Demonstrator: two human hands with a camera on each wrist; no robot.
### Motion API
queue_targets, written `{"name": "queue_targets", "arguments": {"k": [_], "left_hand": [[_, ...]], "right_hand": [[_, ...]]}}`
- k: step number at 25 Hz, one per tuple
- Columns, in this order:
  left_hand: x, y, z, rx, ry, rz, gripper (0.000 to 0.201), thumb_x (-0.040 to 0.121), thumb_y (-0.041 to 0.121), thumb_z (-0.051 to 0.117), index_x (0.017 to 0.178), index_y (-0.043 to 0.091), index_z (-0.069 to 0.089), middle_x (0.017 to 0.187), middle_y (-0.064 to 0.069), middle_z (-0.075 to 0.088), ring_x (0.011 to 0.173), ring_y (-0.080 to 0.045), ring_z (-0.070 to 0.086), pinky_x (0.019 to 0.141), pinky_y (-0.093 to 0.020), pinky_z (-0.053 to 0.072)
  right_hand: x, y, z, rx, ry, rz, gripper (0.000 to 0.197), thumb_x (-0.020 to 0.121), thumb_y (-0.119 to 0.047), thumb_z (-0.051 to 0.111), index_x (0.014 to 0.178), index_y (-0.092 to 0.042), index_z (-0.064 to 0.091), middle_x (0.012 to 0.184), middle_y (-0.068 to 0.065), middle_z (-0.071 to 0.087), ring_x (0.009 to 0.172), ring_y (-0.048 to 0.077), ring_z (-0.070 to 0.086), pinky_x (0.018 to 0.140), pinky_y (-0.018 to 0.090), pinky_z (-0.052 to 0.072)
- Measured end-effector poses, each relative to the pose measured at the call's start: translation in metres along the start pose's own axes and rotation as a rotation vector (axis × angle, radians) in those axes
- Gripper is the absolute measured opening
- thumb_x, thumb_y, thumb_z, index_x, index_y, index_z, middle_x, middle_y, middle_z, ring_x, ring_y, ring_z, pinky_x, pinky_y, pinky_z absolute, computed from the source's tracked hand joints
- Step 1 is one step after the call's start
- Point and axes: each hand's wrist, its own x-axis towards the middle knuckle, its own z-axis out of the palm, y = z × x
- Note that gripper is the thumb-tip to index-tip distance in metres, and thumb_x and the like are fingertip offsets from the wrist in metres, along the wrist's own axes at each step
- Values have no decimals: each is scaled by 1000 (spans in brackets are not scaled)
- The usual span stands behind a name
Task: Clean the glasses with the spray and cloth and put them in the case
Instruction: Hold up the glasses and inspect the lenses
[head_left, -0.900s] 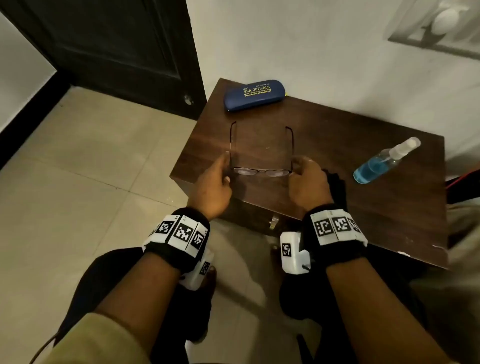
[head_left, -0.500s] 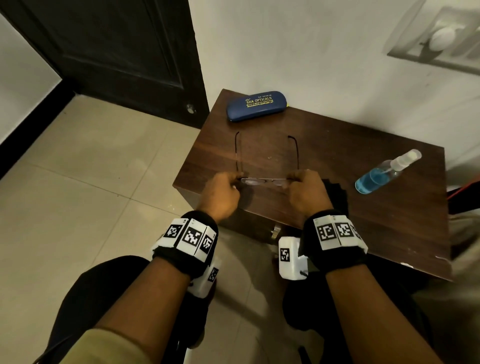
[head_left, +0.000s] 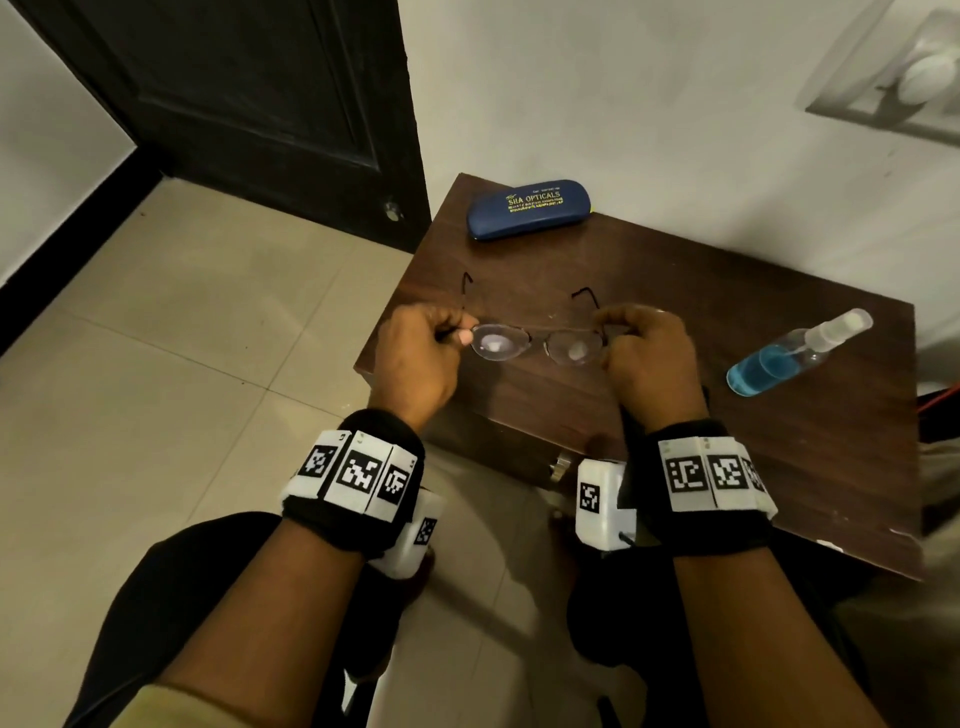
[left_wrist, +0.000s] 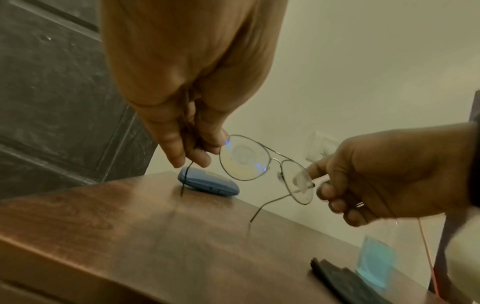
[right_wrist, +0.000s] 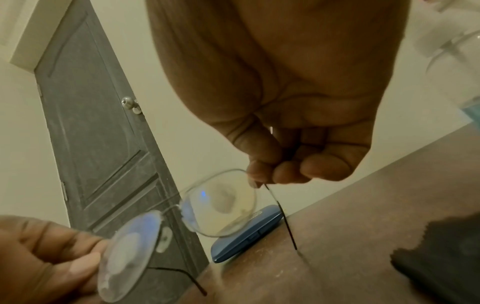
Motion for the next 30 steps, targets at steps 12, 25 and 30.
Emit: {"name": "queue_targets", "arguments": {"k": [12, 25, 30], "left_hand": [[13, 8, -31, -198, 118, -70, 18, 85, 11, 67, 102, 13, 73, 91, -1, 74, 86, -8, 68, 85, -25, 54], [15, 17, -41, -220, 134, 19, 20, 87, 10, 65, 102, 17, 74, 92, 7, 74, 86, -3, 69, 85, -22, 55], [18, 12, -42, -196, 130, -6, 20, 86, 11, 66, 104, 16, 75, 95, 3, 75, 90, -8, 69, 90, -33, 55]], "right_hand": [[3, -19, 12, 512, -21, -303, 47, 77, 22, 44, 106, -7, 67, 94, 4, 72, 87, 10, 69, 73, 19, 53], [6, -25, 17, 510, 35, -455, 54, 77, 25, 41, 102, -16, 67, 89, -9, 70, 82, -2, 67, 73, 12, 50], [5, -27, 18, 491, 19, -459, 55, 80, 24, 40, 99, -21, 65, 90, -12, 68, 83, -5, 66, 74, 10, 49]]}}
